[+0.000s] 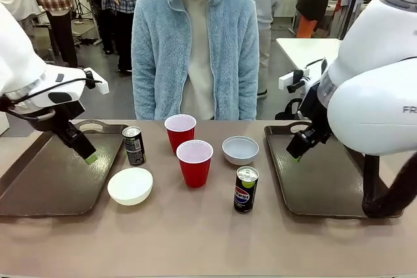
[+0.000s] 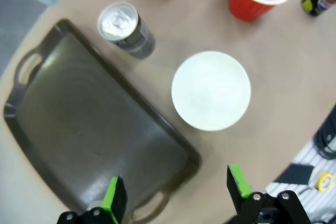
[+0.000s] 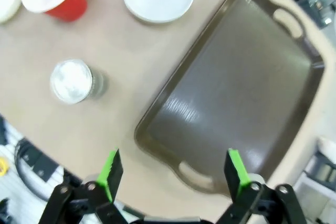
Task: Prepare tableware on both trays.
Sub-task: Pick up a Picnic Bowl from the table and place it on a Handle tray.
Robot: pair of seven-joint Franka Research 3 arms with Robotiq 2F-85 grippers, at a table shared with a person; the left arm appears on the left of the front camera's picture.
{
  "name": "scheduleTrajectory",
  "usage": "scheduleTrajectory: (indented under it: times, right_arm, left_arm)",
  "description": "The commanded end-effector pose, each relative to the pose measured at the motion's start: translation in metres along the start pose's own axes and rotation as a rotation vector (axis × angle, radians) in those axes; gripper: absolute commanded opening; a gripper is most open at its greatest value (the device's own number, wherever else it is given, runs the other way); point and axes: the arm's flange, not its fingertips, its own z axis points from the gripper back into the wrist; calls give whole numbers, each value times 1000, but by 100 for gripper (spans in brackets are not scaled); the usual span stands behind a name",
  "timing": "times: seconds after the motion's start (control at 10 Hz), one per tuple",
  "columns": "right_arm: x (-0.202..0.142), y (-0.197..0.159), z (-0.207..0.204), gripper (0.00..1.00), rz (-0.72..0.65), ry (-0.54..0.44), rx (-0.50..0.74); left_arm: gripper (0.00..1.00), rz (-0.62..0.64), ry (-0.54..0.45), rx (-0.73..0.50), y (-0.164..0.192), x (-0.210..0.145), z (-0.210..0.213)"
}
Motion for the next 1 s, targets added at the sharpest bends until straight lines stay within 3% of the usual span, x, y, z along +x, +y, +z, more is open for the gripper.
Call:
scheduleTrajectory:
  times: [0.0, 0.2, 0.4, 0.6, 0.9]
  right_arm:
    - [7, -11, -9, 100, 0, -34, -11]
    - [-1, 1, 3, 100, -1, 0, -2]
    - [-18, -43, -10, 100, -144, -133, 249]
    - [-61, -90, -7, 100, -284, -264, 446]
    - [-111, -132, -19, 100, -399, -332, 613]
  left_arm:
    - [100, 3, -23, 6, 3, 6, -8]
    - [100, 0, 0, 1, 0, -1, 2]
    - [100, 116, -103, -308, 36, 3, 6]
    - [100, 173, -164, -515, 62, -7, 12]
    - [100, 396, -256, -612, 122, -32, 7]
